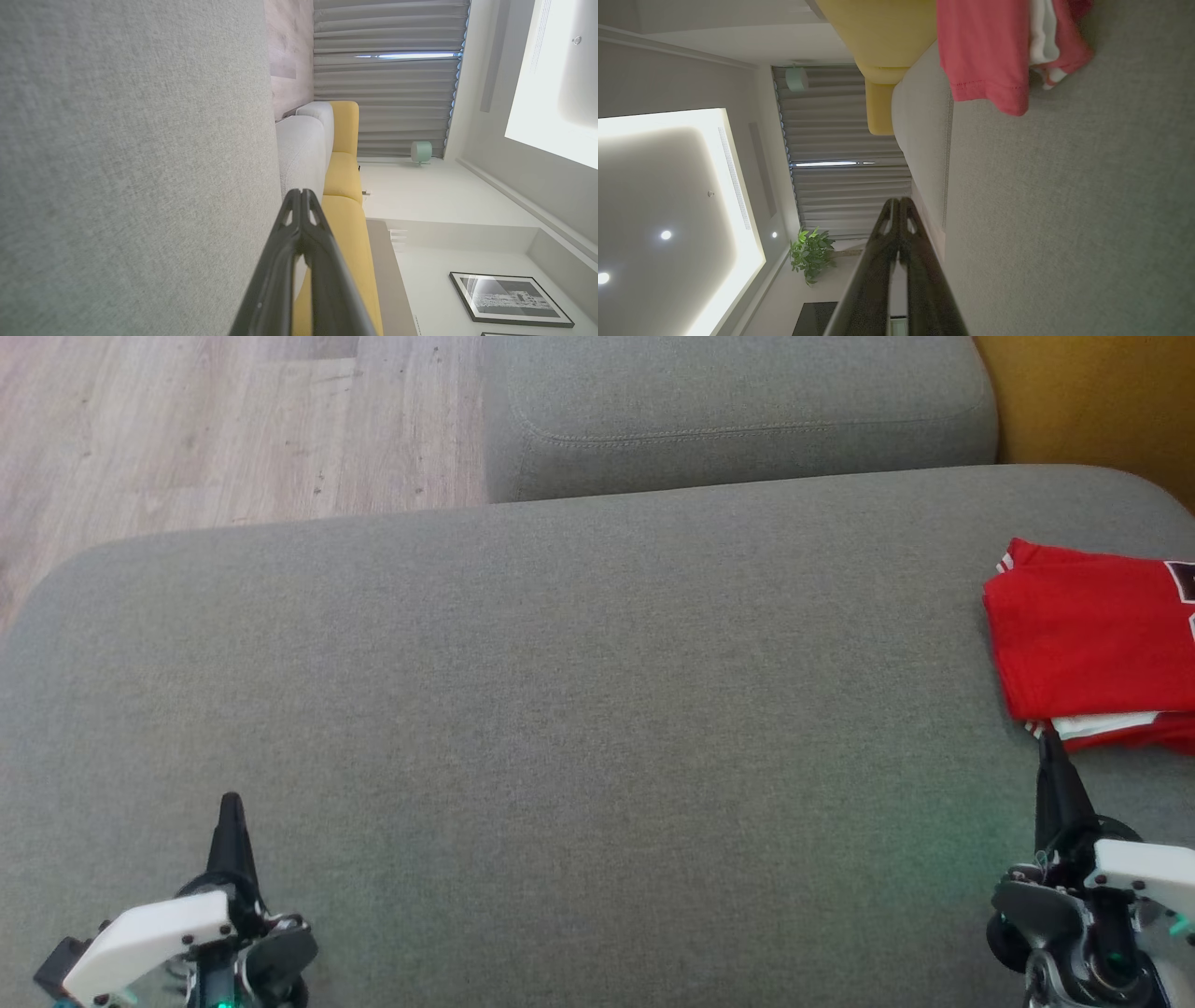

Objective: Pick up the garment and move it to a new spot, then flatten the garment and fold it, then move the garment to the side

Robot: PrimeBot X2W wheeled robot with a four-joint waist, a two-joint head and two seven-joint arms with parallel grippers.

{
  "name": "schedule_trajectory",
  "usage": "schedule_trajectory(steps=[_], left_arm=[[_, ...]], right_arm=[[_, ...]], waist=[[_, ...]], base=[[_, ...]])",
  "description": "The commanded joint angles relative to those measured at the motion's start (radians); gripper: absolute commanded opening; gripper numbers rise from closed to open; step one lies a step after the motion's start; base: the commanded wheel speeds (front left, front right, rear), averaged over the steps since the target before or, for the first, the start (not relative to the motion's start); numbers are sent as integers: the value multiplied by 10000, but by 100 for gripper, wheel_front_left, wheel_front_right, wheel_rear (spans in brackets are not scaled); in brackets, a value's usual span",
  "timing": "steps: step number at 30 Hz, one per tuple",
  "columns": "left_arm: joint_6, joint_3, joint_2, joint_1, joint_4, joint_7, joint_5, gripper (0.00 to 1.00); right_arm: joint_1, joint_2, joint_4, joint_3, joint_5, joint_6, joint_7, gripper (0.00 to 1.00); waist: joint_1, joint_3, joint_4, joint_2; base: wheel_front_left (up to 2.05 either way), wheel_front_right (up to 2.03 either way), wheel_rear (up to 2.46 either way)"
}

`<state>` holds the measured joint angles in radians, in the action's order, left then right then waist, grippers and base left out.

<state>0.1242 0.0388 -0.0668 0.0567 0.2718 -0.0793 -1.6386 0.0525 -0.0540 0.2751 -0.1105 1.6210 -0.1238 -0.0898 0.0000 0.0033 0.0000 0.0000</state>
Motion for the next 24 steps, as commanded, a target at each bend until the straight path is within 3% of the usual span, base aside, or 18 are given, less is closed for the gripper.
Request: schedule_trajectory(steps=[1, 24], left_arm=[[65, 413, -78, 484, -282, -69, 19, 0], [65, 497, -18, 491, -278, -137, 90, 0]], right_arm=[[536, -106, -314, 163, 39, -69, -77, 0], [541, -68, -311, 109, -7, -69, -120, 0]], waist=[[0, -1, 0, 0], [0, -1, 0, 0]], base=[[0, 0, 0], [0, 0, 0]])
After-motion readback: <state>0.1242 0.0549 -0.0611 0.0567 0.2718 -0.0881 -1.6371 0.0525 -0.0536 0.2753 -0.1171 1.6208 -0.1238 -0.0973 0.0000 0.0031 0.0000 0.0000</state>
